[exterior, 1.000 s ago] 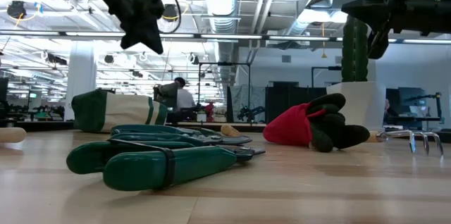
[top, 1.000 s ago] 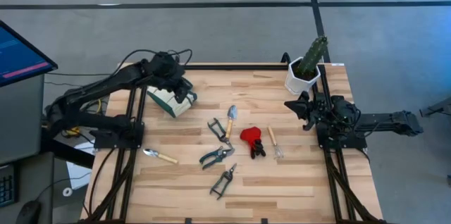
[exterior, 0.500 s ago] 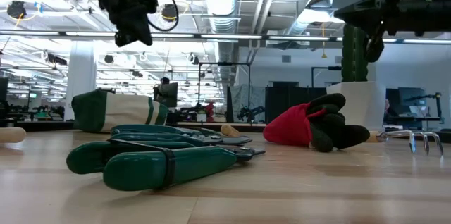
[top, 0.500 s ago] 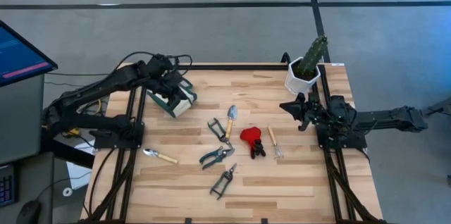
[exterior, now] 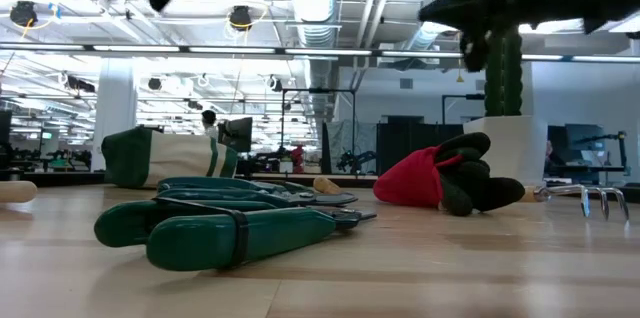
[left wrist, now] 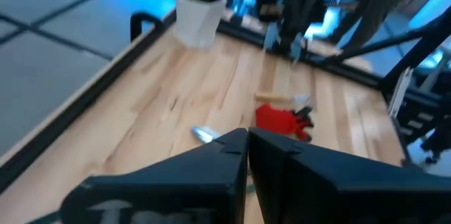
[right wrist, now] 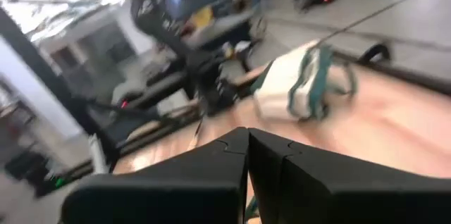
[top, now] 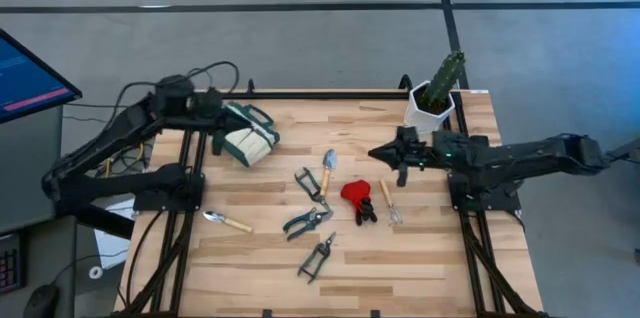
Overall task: Pick & Place Garden tools in Gardening bag
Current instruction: Prepare the brown gardening bag
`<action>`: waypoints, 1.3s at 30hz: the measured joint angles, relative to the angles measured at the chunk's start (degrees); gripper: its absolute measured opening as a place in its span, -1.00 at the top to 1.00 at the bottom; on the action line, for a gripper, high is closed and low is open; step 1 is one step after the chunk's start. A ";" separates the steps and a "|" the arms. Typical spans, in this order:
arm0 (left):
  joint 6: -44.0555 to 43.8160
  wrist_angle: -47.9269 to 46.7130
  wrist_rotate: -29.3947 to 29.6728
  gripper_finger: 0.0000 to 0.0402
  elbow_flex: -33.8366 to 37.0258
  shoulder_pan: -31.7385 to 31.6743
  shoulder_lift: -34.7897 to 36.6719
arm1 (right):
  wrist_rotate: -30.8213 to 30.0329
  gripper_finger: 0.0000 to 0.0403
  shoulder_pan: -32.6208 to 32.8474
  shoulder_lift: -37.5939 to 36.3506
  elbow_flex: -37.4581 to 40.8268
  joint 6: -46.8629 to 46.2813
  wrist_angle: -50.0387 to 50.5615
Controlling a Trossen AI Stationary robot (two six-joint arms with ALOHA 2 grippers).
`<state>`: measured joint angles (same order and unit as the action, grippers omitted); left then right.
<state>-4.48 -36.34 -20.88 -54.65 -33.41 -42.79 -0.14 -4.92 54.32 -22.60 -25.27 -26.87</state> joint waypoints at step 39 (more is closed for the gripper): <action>-19.90 -3.56 32.75 0.99 16.19 0.05 0.95 | 15.33 1.00 -5.93 51.81 -40.97 -4.81 -3.42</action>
<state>-24.38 -39.89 11.87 -38.46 -33.36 -41.85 15.19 -10.85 106.13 -63.57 -30.07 -30.29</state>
